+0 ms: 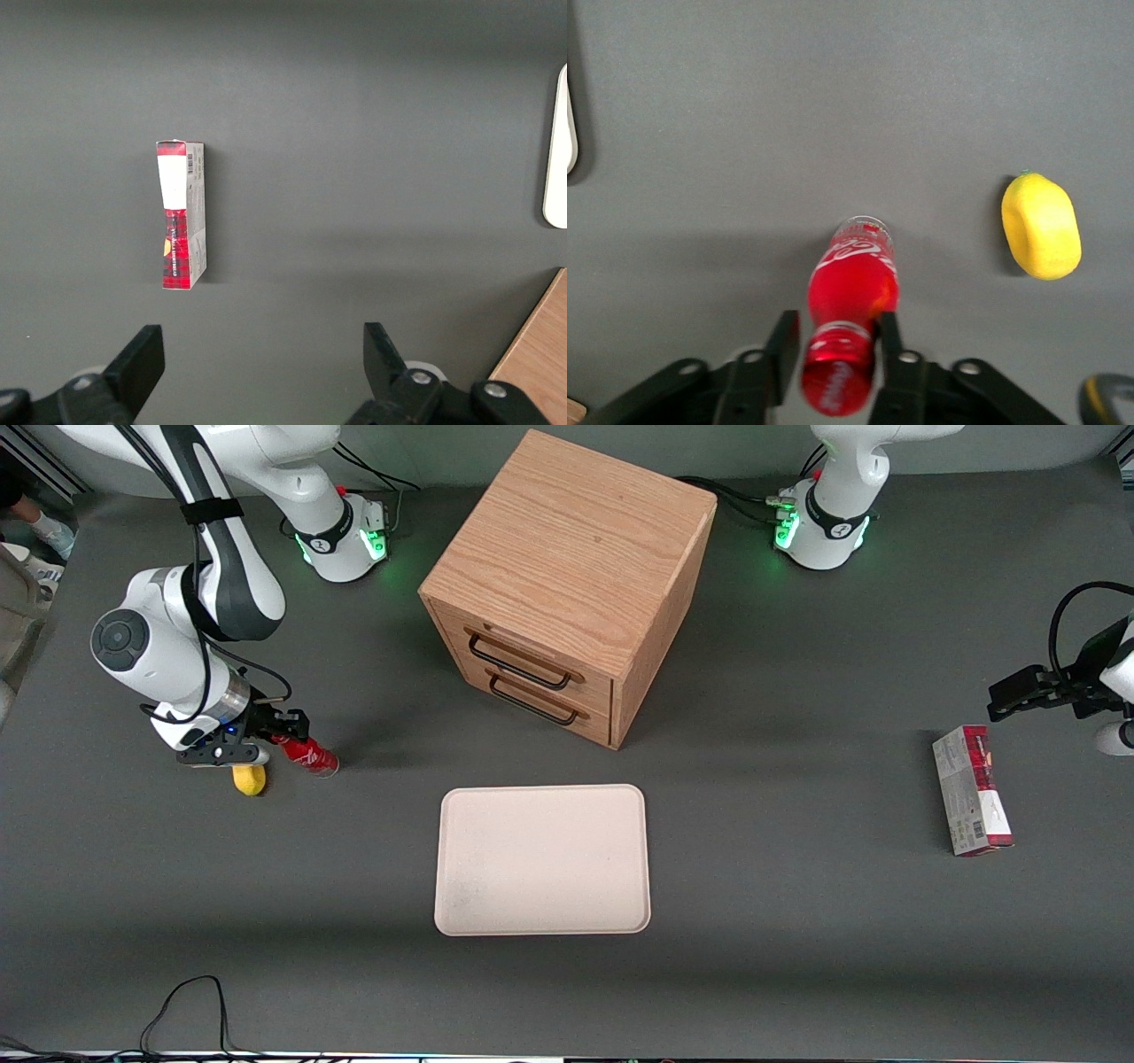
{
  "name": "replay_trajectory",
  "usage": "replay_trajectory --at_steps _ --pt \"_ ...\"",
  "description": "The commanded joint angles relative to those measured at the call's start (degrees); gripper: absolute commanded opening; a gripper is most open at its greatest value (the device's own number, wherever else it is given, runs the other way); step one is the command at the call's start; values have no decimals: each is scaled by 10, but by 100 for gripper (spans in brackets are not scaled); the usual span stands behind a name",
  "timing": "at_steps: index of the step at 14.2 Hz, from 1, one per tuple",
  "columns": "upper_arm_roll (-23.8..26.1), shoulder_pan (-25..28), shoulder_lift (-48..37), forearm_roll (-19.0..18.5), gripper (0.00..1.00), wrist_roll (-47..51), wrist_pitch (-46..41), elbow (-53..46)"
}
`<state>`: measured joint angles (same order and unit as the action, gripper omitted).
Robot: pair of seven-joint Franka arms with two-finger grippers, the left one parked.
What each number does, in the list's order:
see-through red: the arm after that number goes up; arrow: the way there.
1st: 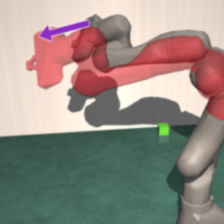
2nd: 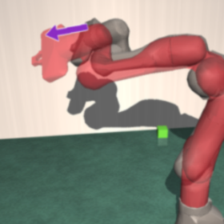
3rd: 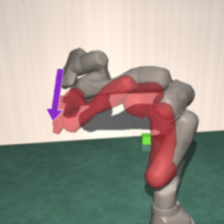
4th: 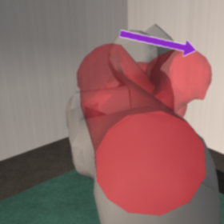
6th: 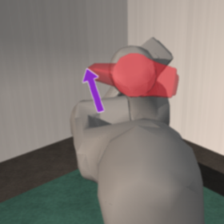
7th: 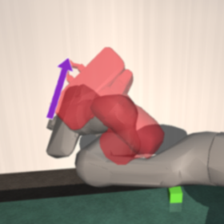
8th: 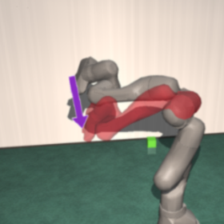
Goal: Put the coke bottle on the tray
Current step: 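Close the right gripper around the bottle's body, then lift the bottle and carry it with the right gripper over the white tray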
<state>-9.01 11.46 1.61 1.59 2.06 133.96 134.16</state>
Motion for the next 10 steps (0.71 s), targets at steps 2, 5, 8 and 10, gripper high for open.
replay_trajectory --at_steps 2,5,8,10 --pt "0 4 -13 6 0 -11 7 5" --pt "4 5 -8 6 0 -7 -43 -64" --pt "10 5 29 9 0 -8 -215 -243" --pt "16 6 71 13 0 -6 -314 -372"
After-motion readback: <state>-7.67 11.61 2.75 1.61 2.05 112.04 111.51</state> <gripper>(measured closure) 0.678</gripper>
